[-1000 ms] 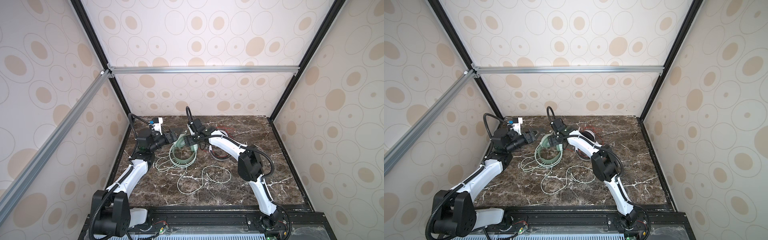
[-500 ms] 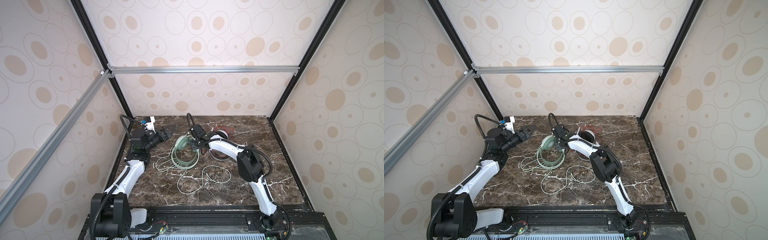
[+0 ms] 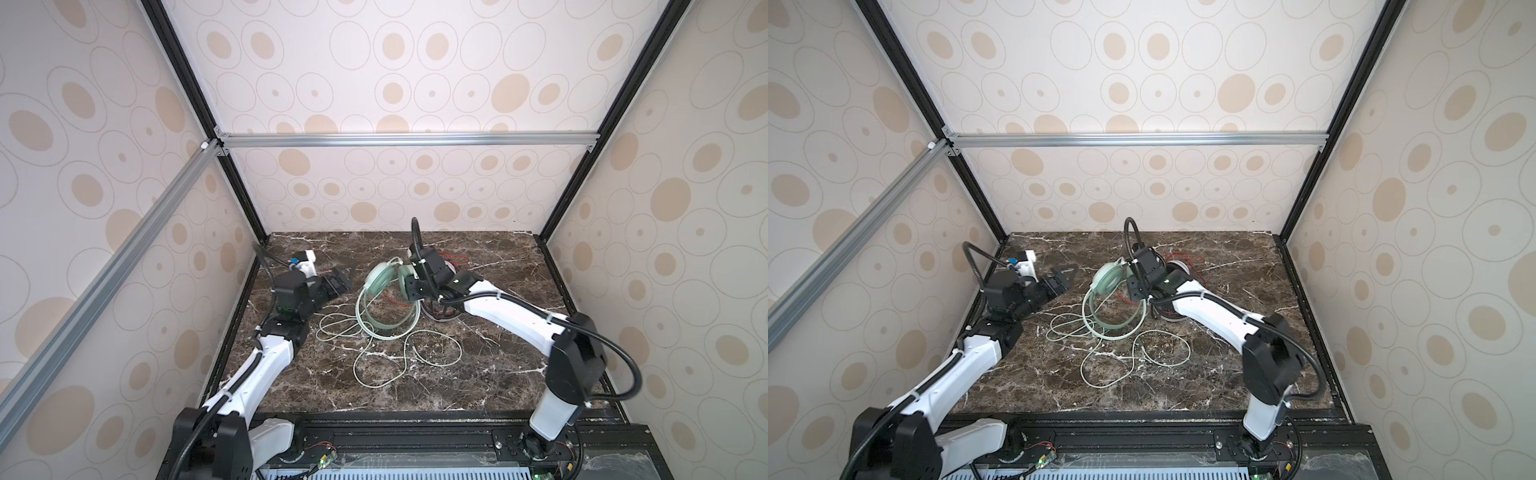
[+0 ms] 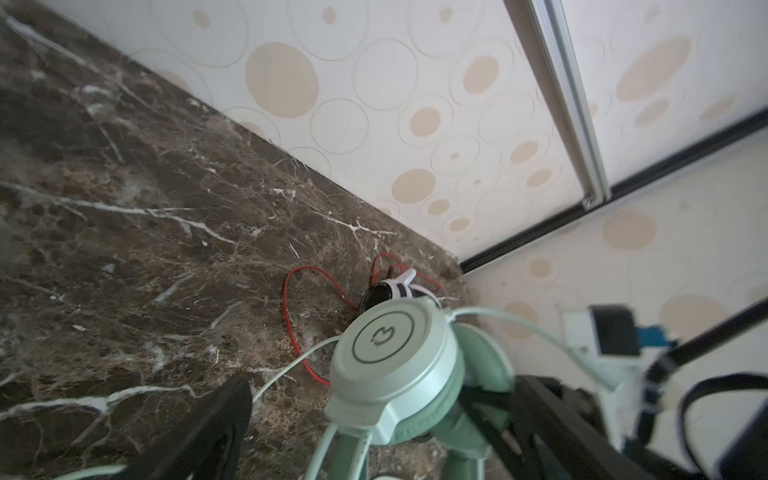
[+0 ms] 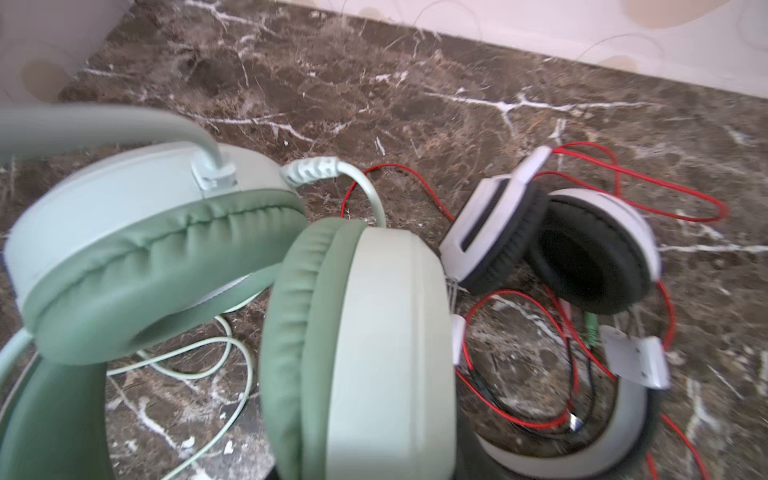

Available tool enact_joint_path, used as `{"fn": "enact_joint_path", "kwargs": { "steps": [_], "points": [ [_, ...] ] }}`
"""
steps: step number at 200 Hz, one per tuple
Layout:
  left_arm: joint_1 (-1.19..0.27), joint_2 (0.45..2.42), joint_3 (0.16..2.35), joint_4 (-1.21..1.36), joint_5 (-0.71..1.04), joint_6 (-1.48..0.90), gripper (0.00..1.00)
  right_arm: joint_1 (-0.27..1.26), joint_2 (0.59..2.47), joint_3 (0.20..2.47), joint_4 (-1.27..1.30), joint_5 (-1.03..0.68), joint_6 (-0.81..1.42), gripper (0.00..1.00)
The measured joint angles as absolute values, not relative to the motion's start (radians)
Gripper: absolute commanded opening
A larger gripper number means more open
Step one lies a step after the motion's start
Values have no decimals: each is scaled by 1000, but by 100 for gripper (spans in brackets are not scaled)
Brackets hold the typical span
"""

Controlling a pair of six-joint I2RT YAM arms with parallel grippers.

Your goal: Wrap the headphones

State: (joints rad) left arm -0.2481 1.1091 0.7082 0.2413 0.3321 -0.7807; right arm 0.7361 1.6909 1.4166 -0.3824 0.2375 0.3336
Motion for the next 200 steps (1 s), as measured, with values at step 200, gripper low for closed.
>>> {"fn": "enact_joint_path", "kwargs": {
  "steps": [200],
  "points": [
    [-681,969,739,-107,196,-842,98,799,1274,1024,-289,525,496,17]
  ]
}}
